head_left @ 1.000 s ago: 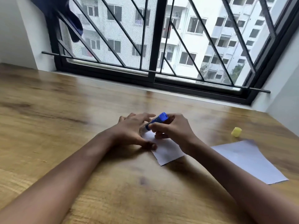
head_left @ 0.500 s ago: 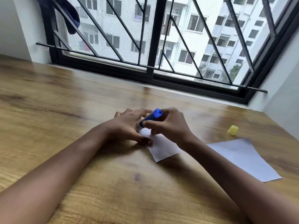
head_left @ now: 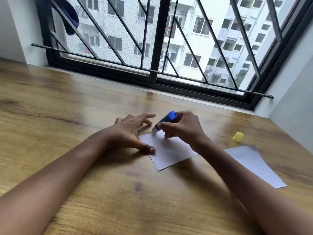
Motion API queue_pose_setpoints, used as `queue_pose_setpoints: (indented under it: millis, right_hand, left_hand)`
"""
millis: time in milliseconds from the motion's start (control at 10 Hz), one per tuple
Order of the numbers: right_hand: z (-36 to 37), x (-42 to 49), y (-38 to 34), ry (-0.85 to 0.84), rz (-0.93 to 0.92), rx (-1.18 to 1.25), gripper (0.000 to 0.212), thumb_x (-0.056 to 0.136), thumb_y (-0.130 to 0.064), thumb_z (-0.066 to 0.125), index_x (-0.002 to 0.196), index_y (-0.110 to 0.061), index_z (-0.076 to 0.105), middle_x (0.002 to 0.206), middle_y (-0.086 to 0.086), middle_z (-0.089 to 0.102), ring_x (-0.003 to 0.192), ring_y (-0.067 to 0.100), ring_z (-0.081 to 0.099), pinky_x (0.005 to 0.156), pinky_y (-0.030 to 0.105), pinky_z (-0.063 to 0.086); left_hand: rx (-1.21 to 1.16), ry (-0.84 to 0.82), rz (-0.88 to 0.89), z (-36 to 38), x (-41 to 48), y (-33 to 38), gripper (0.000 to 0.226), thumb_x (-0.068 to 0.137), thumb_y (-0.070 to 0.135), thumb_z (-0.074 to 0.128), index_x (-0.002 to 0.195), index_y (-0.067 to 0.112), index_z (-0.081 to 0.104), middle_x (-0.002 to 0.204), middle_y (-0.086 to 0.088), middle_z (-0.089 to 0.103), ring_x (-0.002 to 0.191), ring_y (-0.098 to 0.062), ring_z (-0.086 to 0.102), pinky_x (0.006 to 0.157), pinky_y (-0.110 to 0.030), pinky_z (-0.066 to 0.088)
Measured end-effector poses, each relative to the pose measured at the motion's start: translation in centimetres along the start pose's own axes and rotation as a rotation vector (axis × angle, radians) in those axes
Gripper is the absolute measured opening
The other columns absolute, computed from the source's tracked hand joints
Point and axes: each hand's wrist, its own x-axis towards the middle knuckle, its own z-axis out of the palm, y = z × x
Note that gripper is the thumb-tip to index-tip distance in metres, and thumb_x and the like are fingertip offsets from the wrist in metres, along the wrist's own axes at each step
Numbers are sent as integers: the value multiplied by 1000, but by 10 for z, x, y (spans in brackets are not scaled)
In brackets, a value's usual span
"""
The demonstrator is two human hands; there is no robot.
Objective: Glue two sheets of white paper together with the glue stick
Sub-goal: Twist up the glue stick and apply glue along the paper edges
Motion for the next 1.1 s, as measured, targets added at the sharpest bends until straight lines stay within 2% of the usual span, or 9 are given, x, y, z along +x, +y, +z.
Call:
queue_pose_setpoints:
  millis: [100,300,500,600,700,800,900,1000,1100]
  right_hand:
    - [-7,1,2,12,29,12,8,68,-7,75,73,-2,76,57,13,61,52,17,57,64,33,59]
    - [-14,6,7,39,56,6,4,68,-6,75,72,-5,75,54,9,60,48,16,57,60,29,59]
    - [-23,11,13,68,85,2,5,68,-6,75,73,-4,75,57,11,61,48,15,56,63,32,61]
    - [-27,13,16,84,98,9,6,68,-6,76,74,-4,75,58,11,62,48,15,57,62,31,61]
    - [-31,15,21,100,106,3,11,68,-7,76,78,-1,75,61,12,64,50,15,59,62,31,61]
    - [-35,16,24,108,109,-8,14,68,-8,77,79,0,75,60,11,64,49,12,59,62,31,61]
    - [-38,15,23,122,114,6,7,69,-5,74,74,-1,74,62,14,63,51,16,57,62,30,61]
    - [-41,14,23,138,121,15,3,69,-4,74,68,-5,72,63,16,63,52,18,56,61,31,61]
    - [-43,14,24,152,131,16,3,69,-4,75,70,-4,72,64,15,62,53,18,56,60,29,60]
  left_hand:
    - [-5,-2,0,0,0,1,111,42,76,65,138,51,16,136,23,42,119,1,25,93,-31,17]
    - [3,11,12,0,-1,2,110,44,74,68,138,50,17,137,21,42,126,-3,26,94,-33,18]
    - [16,59,40,0,-4,7,100,54,60,79,137,51,24,139,19,32,125,-4,21,95,-34,19]
    - [41,47,119,-1,-5,9,93,50,69,70,132,55,29,135,35,27,131,1,13,92,-35,17]
    - [33,-11,202,-2,-6,14,87,53,67,65,132,54,31,118,54,14,126,21,-5,96,-35,7]
    - [-3,-74,207,-1,-8,20,68,74,43,72,130,54,34,106,55,2,93,43,-21,91,-23,0]
    - [9,-157,198,1,-7,16,55,82,38,66,124,60,38,123,47,5,103,36,-19,97,-24,-1]
    - [52,-213,216,1,-3,11,49,76,52,57,120,65,41,144,36,20,133,14,-17,111,-39,-8]
    - [81,-223,236,2,-1,11,48,73,52,51,119,64,43,133,47,30,137,9,-9,112,-44,-10]
